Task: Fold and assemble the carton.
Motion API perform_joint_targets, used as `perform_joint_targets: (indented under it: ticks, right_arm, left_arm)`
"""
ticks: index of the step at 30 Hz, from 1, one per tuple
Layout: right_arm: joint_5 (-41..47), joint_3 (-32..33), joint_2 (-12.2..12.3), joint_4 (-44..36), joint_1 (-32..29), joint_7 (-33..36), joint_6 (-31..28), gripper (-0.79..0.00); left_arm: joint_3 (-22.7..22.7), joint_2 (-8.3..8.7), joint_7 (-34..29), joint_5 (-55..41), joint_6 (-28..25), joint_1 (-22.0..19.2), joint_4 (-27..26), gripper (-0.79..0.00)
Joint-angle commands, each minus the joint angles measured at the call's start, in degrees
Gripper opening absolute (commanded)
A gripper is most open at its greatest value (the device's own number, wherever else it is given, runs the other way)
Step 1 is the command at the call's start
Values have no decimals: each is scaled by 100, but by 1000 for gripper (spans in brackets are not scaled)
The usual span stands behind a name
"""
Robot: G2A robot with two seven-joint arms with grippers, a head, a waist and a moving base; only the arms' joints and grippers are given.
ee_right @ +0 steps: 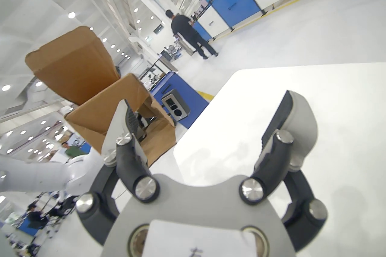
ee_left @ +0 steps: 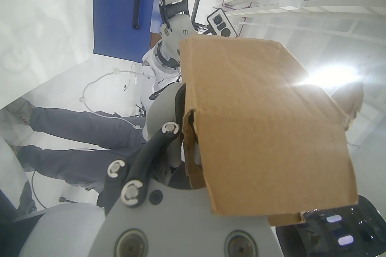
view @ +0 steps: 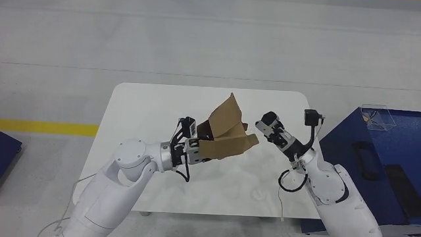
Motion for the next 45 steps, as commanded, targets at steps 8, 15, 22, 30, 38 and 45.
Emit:
perform_joint_targets:
  ticks: [8, 15, 22, 30, 38, 45]
  right_arm:
    - [-1610, -517, -128, -37, 191, -834, 687, 0]
    - [-1801, -651, -175, -180, 191, -793, 859, 0]
    - [-1663, -506, -217, -115, 311, -886, 1275, 0]
    - [-2159, -873, -296, 3, 478, -699, 1604, 0]
    - [-2278, -935, -325, -248, 262, -650, 1617, 0]
    - [-2311, -924, -342, -365, 114, -572, 1612, 0]
  left_arm:
    - [-47, 16, 487, 469, -64, 118, -189, -785]
    - [-158, 34, 544, 542, -23, 175, -226, -785]
    - [-225, 48, 599, 700, -110, 241, -302, -785]
    - [-191, 54, 592, 928, -166, 296, -388, -785]
    - [-167, 28, 637, 800, -28, 272, -279, -785]
    - [-116, -1, 706, 731, 52, 252, -268, -785]
